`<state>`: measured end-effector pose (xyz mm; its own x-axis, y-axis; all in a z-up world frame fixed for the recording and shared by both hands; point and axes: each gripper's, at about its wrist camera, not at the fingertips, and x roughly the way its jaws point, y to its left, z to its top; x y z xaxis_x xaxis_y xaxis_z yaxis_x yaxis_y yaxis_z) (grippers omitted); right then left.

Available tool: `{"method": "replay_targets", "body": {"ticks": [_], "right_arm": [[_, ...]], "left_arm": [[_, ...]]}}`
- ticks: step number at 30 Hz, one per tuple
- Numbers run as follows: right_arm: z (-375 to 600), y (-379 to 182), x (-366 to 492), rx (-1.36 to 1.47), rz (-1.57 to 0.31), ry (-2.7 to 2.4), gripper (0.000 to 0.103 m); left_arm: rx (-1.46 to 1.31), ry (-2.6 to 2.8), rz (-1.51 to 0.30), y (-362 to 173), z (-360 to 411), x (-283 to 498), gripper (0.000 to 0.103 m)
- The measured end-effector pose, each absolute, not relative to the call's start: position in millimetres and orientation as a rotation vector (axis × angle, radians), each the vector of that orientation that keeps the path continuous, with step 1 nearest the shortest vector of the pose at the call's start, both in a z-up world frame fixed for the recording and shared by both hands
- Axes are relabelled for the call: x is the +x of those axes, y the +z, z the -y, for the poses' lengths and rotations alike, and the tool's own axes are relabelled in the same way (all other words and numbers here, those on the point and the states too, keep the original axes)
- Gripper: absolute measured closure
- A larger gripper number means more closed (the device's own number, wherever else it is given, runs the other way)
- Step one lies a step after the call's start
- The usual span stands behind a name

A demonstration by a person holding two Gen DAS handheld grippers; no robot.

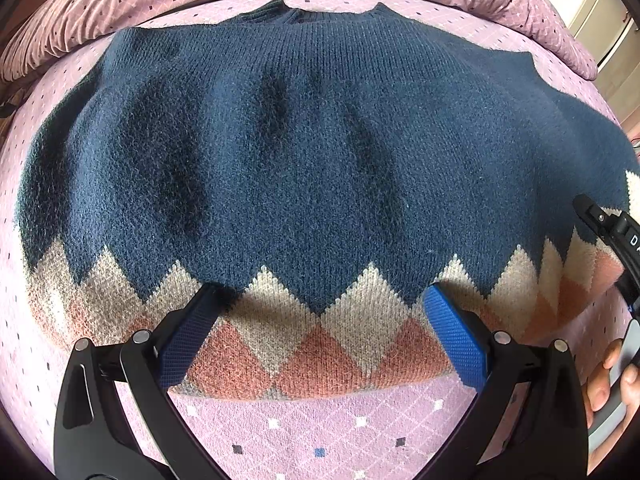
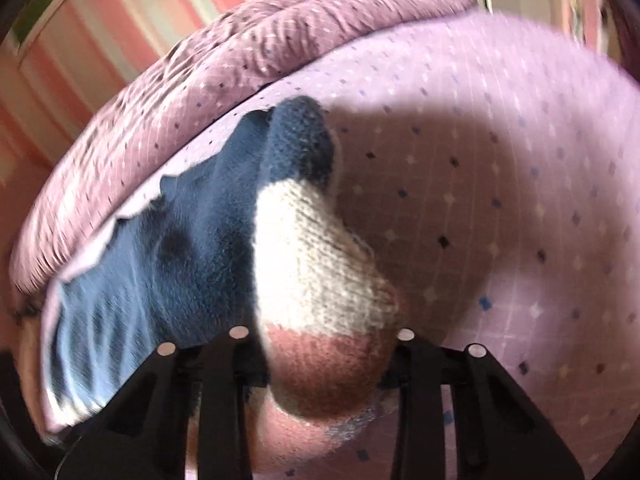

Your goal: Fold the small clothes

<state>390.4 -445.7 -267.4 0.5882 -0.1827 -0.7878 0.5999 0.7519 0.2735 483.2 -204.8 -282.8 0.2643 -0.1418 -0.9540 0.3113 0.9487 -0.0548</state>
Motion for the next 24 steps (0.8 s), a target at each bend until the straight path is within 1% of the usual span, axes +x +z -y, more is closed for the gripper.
{"method": "replay_targets", "body": {"ticks": [6, 11, 16, 24], "right_arm": [[437.7, -254.8, 390.6, 0.486, -0.822, -0.48, 0.072], [439.0, -244.5, 385.1, 0.53, -0.8, -0.453, 0.073], [431.4, -218.3, 385.2, 0.58, -0.754, -0.395, 0.074], [385.3, -168.4, 408.2, 0.438, -0.732, -0.274, 0.076]], "left_arm": [[0.155, -0.309, -1.262, -283.6, 204.0, 482.3, 0.003], [0.155, -0.311, -1.254, -285.9, 203.6, 480.6, 0.003], [0.145, -0.311, -1.239, -288.9, 201.4, 477.5, 0.003], [0.126, -0.327, -1.194, -291.3, 191.1, 463.2, 0.003]]}}
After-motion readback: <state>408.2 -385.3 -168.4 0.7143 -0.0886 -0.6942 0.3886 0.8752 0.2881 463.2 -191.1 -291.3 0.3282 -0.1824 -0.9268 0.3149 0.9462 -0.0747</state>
